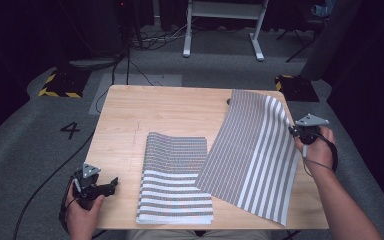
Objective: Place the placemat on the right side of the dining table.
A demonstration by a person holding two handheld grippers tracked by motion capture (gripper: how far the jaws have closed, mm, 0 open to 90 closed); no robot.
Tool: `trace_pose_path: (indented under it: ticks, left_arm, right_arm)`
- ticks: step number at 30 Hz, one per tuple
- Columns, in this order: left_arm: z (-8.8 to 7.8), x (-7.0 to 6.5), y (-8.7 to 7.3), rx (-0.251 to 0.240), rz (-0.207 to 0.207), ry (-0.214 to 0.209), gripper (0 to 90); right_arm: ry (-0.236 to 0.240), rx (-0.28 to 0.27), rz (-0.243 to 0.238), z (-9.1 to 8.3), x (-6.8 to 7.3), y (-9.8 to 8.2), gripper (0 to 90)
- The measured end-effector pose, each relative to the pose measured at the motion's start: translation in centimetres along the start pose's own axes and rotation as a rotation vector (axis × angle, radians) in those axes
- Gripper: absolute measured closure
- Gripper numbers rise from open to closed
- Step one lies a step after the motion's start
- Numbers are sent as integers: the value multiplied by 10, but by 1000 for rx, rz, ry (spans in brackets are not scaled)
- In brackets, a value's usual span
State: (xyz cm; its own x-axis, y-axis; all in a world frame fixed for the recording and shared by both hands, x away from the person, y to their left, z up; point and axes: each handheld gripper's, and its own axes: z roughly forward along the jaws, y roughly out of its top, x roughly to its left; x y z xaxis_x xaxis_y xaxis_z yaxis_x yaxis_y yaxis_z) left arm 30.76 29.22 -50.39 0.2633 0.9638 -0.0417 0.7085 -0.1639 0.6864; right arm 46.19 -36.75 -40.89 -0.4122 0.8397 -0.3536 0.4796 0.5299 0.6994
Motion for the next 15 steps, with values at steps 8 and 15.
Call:
trace_pose_path:
  ticks: [8,15]
  left_arm:
    - [-2,-2,-1,2,-11,11,138]
    - [-2,-3,-2,2,-12,11,138]
  right_arm:
    - [-14,11,-31,33,-12,17,847]
    - [-40,-60,-19,49,-24,14,513]
